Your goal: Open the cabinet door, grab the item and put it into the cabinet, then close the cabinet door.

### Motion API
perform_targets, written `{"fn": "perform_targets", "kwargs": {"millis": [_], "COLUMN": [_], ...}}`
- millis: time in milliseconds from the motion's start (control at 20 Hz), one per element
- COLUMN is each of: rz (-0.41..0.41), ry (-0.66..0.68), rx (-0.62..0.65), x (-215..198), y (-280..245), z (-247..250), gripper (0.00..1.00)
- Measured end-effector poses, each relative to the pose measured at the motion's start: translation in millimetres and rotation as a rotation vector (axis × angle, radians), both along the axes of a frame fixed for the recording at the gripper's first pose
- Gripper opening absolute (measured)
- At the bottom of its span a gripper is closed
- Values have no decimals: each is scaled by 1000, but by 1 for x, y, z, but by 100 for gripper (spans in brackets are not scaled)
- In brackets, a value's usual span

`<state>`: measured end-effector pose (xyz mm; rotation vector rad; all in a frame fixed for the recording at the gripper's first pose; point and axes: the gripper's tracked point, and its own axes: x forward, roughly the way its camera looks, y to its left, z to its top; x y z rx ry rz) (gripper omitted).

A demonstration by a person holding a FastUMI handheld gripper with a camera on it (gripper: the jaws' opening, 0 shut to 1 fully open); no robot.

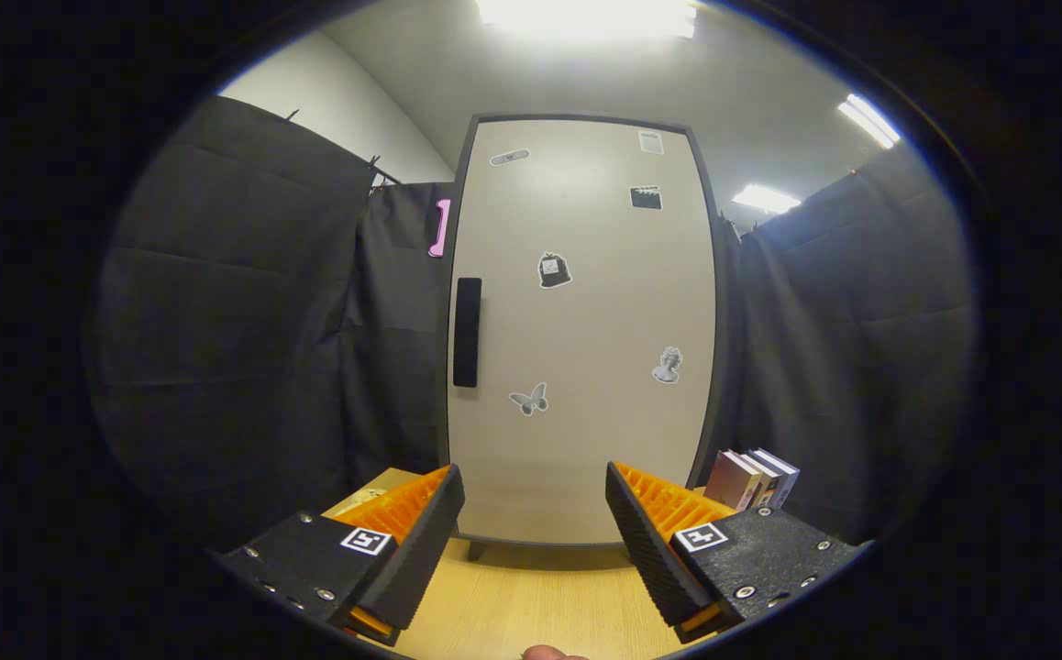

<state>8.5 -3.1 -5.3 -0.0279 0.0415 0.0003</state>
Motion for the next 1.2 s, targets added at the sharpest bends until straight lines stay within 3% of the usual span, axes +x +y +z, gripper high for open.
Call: {"fn": "perform_targets", "kwargs": {"millis": [700,950,1200], "rz": [-82,-28,31], "ry": [30,49,91], "rx": [55,41,137], "x": [54,86,130], "y": [-30,-31,-33], "z": [15,13,-2], "gripper": [96,96,96]}}
